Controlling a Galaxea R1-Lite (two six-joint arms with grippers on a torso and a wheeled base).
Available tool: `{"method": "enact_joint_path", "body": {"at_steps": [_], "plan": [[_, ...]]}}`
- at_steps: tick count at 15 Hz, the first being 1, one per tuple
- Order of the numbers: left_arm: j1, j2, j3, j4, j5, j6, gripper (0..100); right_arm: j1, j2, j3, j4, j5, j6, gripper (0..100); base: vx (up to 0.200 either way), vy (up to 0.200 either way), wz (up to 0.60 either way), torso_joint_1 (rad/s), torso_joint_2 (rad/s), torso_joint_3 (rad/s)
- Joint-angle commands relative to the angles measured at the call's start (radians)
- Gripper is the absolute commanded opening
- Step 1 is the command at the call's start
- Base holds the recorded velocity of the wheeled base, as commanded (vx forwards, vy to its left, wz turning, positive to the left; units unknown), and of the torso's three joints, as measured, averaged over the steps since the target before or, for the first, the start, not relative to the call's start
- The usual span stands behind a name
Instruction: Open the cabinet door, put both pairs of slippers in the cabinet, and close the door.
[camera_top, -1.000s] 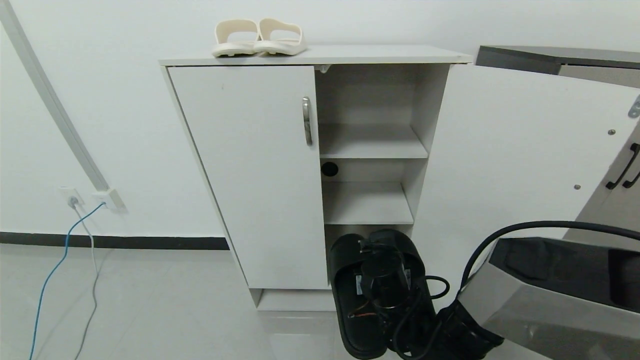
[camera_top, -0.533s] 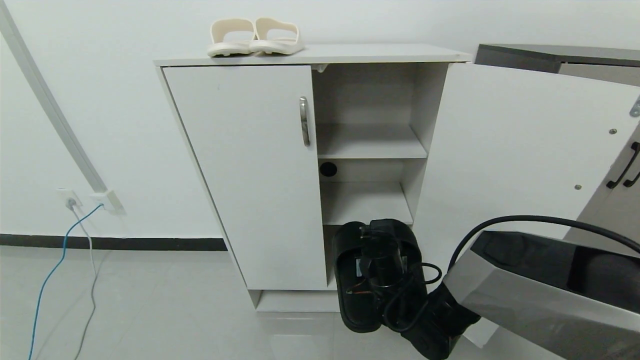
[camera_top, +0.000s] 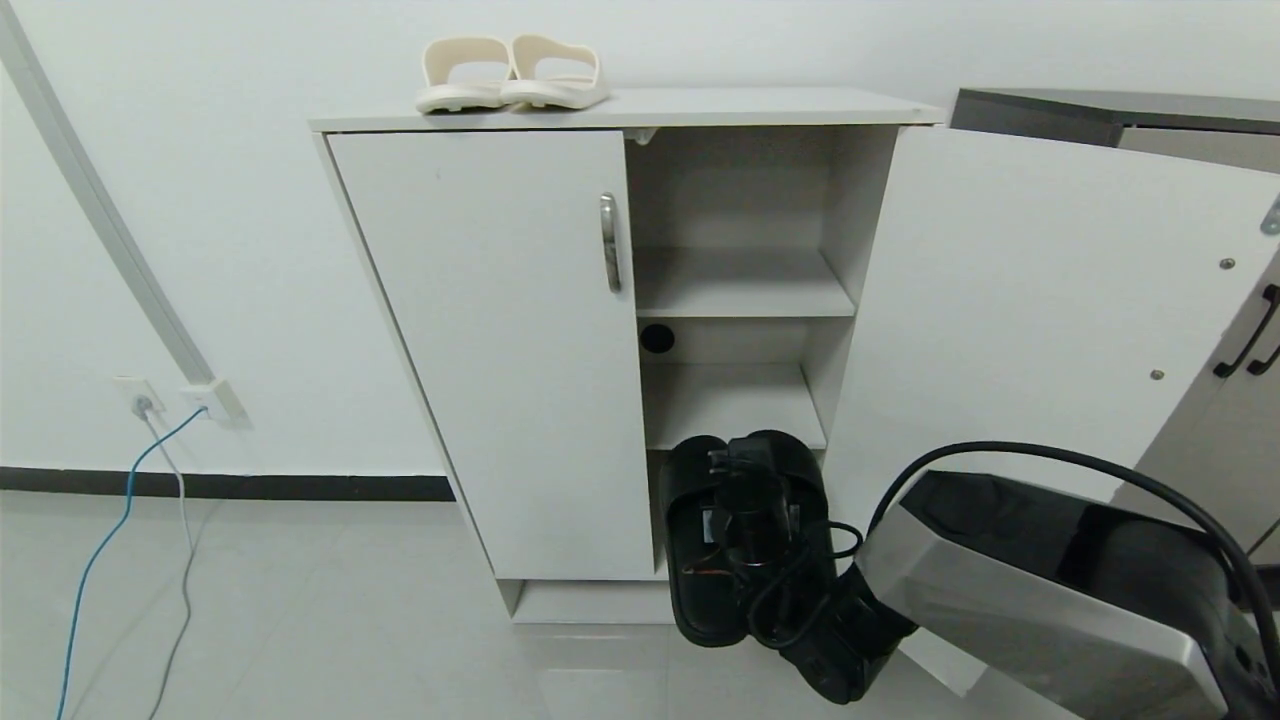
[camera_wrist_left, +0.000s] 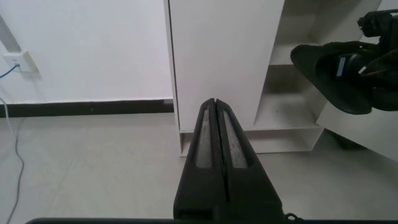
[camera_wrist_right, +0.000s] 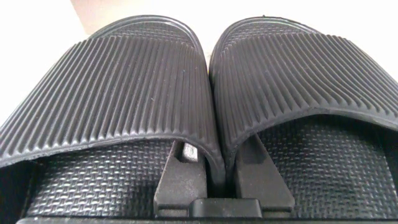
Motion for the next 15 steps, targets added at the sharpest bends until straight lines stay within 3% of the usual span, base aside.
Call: {"method": "enact_joint_path", "body": {"at_steps": [1, 12, 15], "plan": [[0.001, 0.002, 0.0, 0.0, 0.0, 0.0, 0, -0.004, 0.037, -0.011, -0.053, 0.001, -0.033, 0, 0.0, 0.0, 0.0, 0.0, 0.0, 0.0], [0.001, 0.002, 0.0, 0.0, 0.001, -0.001, 0, -0.021, 0.066, -0.033, -0.107, -0.001, -0.062, 0, 0.0, 0.0, 0.0, 0.003, 0.0, -0.181], [0.001, 0.002, 0.0, 0.0, 0.001, -0.003, 0, -0.024, 0.068, -0.028, -0.199, -0.001, -0.127, 0, 0.0, 0.0, 0.0, 0.006, 0.0, -0.199]]}}
